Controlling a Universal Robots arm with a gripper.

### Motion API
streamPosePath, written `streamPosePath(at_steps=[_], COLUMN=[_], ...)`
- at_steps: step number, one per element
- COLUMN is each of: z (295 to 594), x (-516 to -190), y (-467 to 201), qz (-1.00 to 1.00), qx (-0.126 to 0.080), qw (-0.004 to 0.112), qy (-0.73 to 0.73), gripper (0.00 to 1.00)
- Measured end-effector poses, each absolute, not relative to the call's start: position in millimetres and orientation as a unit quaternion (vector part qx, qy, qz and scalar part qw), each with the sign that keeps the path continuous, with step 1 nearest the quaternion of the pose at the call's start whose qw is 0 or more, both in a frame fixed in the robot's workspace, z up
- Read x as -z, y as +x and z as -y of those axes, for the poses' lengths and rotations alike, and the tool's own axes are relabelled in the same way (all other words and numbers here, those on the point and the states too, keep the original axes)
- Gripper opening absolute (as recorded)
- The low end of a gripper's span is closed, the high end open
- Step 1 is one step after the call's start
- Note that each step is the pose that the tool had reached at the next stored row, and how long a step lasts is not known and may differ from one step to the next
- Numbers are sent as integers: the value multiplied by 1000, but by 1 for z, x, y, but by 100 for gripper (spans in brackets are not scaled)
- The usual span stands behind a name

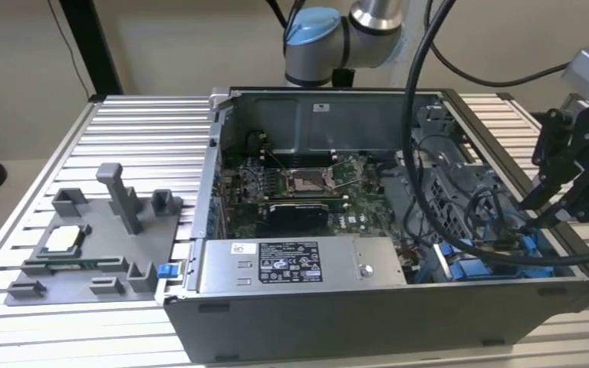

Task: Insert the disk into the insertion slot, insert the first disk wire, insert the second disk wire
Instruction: 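Insert the second disk wire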

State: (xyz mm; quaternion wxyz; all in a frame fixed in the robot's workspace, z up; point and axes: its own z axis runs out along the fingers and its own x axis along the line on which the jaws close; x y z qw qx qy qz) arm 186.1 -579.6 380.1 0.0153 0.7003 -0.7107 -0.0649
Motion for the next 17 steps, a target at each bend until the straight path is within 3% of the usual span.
streamPosePath(at_steps=[5,17], z=[581,588], x=[-380,-371], y=[197,205], qz=[710,707], qx=[80,96], qw=[28,17], qy=[699,700], gripper=[100,100])
